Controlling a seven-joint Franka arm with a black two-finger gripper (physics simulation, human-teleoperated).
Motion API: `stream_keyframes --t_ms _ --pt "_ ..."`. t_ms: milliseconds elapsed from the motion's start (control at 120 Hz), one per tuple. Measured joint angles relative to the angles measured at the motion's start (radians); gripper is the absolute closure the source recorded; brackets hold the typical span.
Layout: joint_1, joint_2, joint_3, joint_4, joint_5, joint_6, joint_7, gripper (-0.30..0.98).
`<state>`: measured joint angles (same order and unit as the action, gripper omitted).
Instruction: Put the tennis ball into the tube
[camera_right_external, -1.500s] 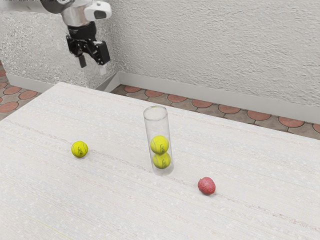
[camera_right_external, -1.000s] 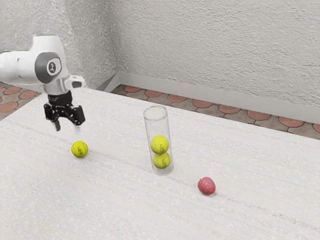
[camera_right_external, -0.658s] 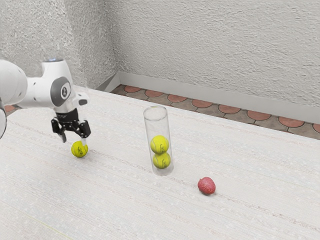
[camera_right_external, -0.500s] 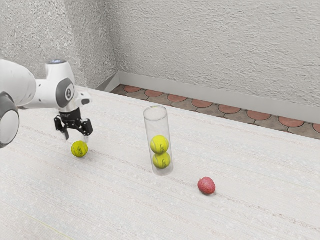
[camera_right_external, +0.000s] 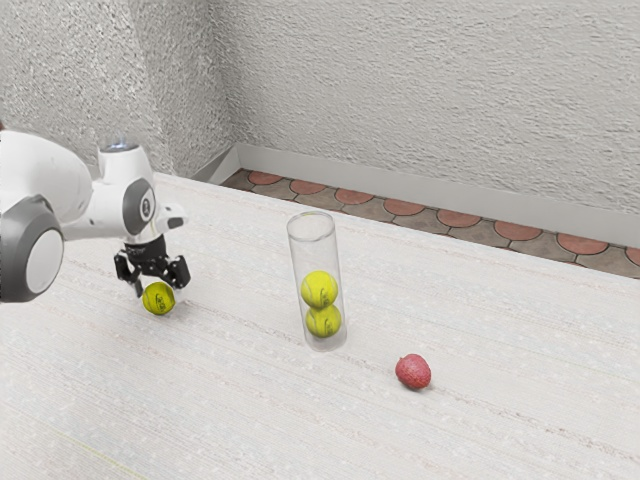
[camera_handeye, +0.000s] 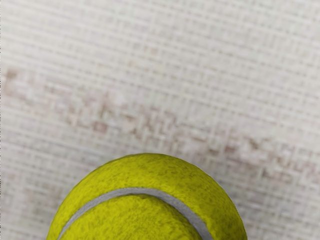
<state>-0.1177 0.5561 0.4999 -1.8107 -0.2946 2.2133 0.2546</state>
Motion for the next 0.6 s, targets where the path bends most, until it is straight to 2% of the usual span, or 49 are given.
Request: stream_keyframes --t_ms 433,600 --pt "0.006 0.051 0.0 0.002 -0.04 0.033 0.02 0.03" --pt "0.004 0.054 -0.001 0.015 -0.042 0.038 0.025 0.17"
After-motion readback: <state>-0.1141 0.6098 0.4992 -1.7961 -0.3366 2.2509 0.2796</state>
